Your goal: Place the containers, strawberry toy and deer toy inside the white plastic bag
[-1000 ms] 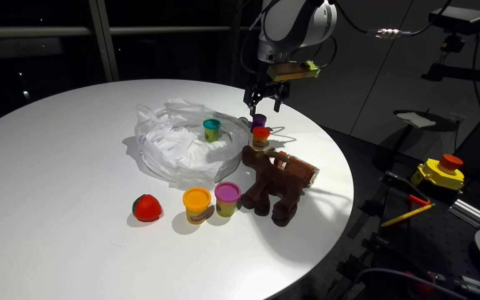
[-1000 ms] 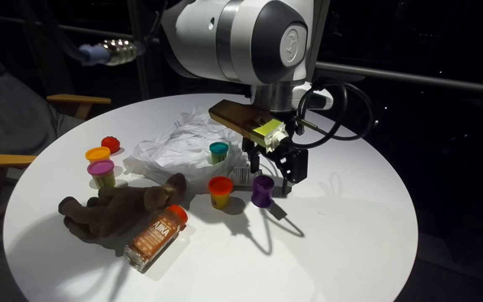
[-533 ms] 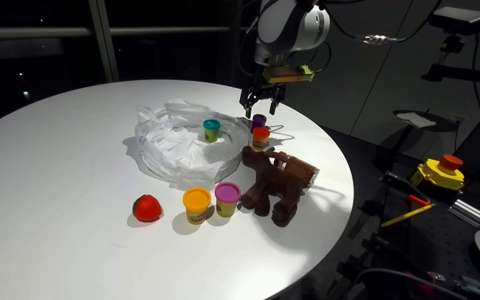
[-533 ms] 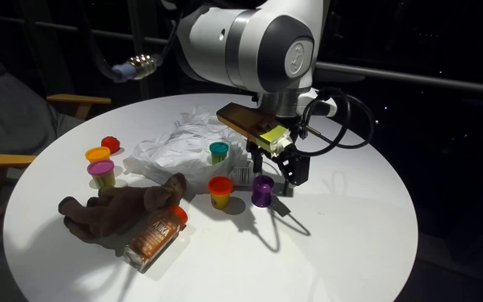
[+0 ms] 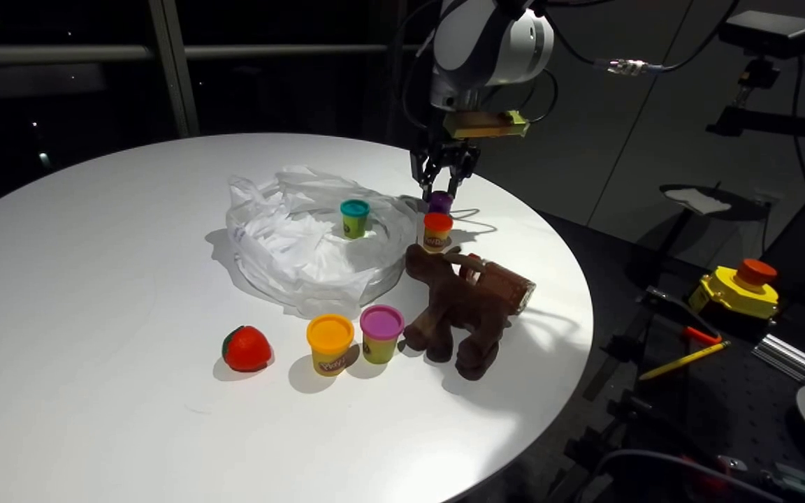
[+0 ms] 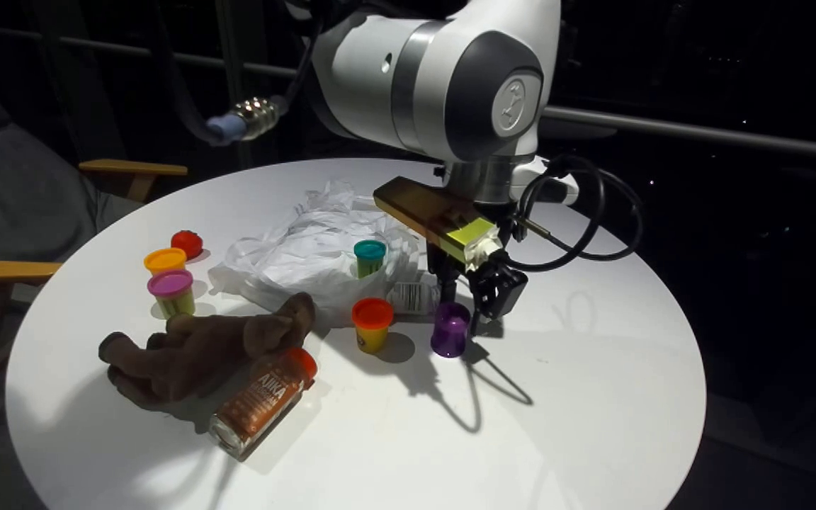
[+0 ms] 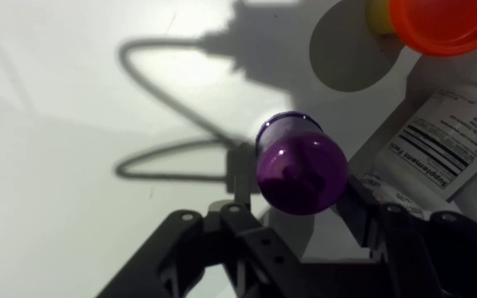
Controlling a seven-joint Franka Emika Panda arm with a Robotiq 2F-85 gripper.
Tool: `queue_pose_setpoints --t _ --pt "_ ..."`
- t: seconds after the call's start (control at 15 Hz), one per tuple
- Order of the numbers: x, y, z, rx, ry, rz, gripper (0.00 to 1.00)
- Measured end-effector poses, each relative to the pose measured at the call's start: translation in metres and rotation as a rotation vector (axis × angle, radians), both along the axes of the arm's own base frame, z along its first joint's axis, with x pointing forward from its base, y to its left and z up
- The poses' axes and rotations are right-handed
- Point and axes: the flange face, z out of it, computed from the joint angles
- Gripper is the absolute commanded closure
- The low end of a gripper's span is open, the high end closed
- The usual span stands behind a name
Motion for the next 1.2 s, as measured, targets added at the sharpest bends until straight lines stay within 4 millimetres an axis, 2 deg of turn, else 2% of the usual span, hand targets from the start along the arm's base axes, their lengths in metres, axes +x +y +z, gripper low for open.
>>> queue_pose_setpoints --t 0.07,0.4,0.53,0.67,0.8,0.93,1.07,1.2 --pt "0.0 -0.001 0.001 0.006 0.001 -0.005 0.76" --pt "-0.002 -0.003 0.011 0.08 0.019 -0.04 0.76" --pt "0.002 0.0 0.025 0.084 0.006 -0.04 0.76" --pt "0.011 0.013 0.051 0.065 -0.028 -0.013 0.76" --pt "0.019 0.042 0.084 0.017 -0.057 0.044 0.76" --pt "0.023 0.085 0.11 -0.023 -0.064 0.116 0.76" --pt "0.021 0.128 0.12 -0.045 -0.052 0.182 0.76" --pt "0.016 0.157 0.114 -0.068 -0.036 0.232 0.76"
